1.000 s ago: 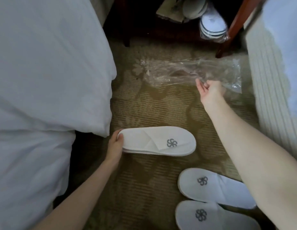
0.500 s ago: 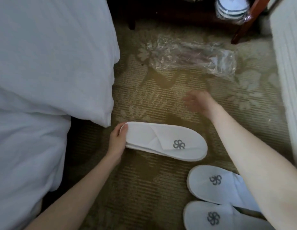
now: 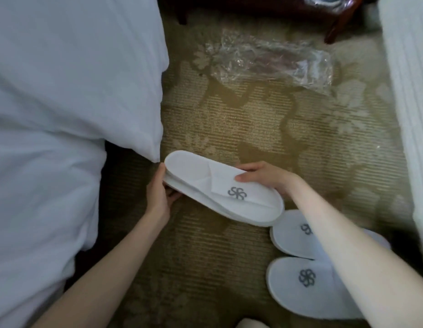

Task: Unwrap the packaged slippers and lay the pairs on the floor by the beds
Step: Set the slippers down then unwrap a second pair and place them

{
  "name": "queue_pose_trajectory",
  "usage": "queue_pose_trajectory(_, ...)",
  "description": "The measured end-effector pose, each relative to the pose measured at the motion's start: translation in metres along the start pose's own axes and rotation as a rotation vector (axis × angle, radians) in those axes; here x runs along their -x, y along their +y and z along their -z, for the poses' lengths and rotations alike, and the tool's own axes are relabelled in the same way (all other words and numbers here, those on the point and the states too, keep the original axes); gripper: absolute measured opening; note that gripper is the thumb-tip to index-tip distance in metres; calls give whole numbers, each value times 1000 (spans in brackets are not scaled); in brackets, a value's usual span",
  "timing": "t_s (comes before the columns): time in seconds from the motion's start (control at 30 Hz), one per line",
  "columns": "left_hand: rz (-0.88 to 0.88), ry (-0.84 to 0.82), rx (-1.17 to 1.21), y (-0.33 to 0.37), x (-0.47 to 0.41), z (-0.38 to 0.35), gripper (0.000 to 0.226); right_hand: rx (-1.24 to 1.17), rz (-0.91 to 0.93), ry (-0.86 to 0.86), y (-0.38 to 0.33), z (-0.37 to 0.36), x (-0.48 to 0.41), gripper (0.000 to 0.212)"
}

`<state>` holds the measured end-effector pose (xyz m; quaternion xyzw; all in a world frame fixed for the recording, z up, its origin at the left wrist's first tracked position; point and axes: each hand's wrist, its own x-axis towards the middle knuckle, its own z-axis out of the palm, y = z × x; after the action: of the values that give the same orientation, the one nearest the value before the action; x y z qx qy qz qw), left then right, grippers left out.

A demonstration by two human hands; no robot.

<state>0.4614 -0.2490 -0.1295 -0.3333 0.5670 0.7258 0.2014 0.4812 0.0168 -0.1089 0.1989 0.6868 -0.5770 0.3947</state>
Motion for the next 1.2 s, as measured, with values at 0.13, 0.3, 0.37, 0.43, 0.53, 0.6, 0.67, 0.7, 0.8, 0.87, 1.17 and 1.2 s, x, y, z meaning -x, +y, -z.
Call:
queue_pose_trajectory(0.13,-18,84,20,-16,19,22,28,-112,37,-77,25,-29,0,44)
queue_pose_trajectory(0.3,-78,198,-34,-38,42,67,30,-119,94,-26,42,-58,-1,19)
queue_pose_trajectory(0.37,-144,293,-111,-43,46,81,36,-68,98,1,37,-68,-4,10)
queue_pose_trajectory(0.43,-218,395,-211,-46,48,93,41,11,97,-14,27,-79,-6,10)
queue_pose_trajectory(0.53,-304,482,-238,-47,47,109,48,160,95,-7,9,-93,-12,10)
queue_pose_trajectory(0.6,-331,530,-236,-45,46,119,48,236,109,-3,-3,-104,-17,12)
queue_pose_trajectory(0.67,-333,574,-204,-46,46,128,45,280,136,43,-12,-116,-21,12)
queue_pose_trajectory(0.7,-341,596,-193,-46,48,132,43,301,157,85,-15,-122,-23,15)
queue_pose_trajectory(0.8,-375,634,-214,-50,53,141,40,344,224,265,-24,-137,-32,26)
queue_pose_trajectory(0.87,-412,653,-262,-54,54,146,36,310,247,371,-27,-143,-37,30)
queue_pose_trajectory(1.17,-363,684,-399,-71,53,160,44,549,350,395,-30,-178,-58,39)
queue_pose_trajectory(1.2,-380,683,-411,-72,54,160,45,603,368,386,-29,-179,-58,41)
